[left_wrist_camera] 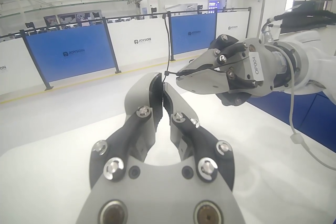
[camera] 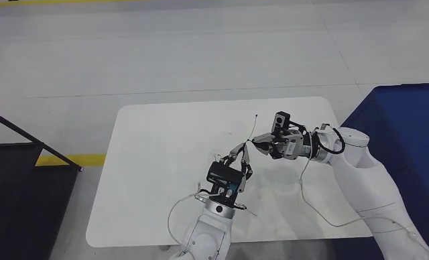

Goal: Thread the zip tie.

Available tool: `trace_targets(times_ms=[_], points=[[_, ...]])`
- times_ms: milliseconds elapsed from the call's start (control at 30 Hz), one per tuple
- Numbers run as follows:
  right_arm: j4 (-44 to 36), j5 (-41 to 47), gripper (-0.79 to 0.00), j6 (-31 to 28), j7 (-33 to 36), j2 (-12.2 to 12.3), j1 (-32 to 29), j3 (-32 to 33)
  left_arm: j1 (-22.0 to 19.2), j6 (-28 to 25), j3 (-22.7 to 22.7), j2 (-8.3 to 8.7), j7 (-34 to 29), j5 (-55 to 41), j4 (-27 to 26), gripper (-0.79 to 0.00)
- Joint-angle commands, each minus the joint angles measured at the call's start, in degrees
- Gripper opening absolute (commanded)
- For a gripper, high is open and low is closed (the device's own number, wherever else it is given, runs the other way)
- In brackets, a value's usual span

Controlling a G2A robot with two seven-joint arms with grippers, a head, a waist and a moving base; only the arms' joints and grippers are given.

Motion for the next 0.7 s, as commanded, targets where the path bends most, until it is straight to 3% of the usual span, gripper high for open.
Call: trace_targets(times_ms=[0, 333, 600, 633, 667], points=[[-0.8, 1.6, -0.785, -1.3, -1.4, -0.1, -0.4, 0.7, 0.2, -0.1, -0.2, 0.01, -0.1, 0.0, -0.2, -0.785], [-3.6, 5.2, -0.785, -3.0, -3.9, 0.5, -0.9, 6.1, 1.0, -0.6, -0.7, -0.02, -0.7, 0.2, -0.6, -0.785], [-4.8, 4.6, -0.785, -3.0, -4.6, 0.6, -1.3, 5.8, 1.5, -1.5, -0.9, 0.05, -1.5, 1.2, -0.8, -0.785], [-4.9, 4.6, -0.785, -3.0, -4.7, 0.6, -1.3, 5.7, 1.6, -1.6, -1.0, 0.05, -1.5, 1.2, -0.9, -0.573], [-4.9, 4.6, -0.785, -3.1, -4.8, 0.6, -1.3, 5.6, 1.7, -1.6, -1.0, 0.04, -1.5, 1.2, -0.9, -0.465]])
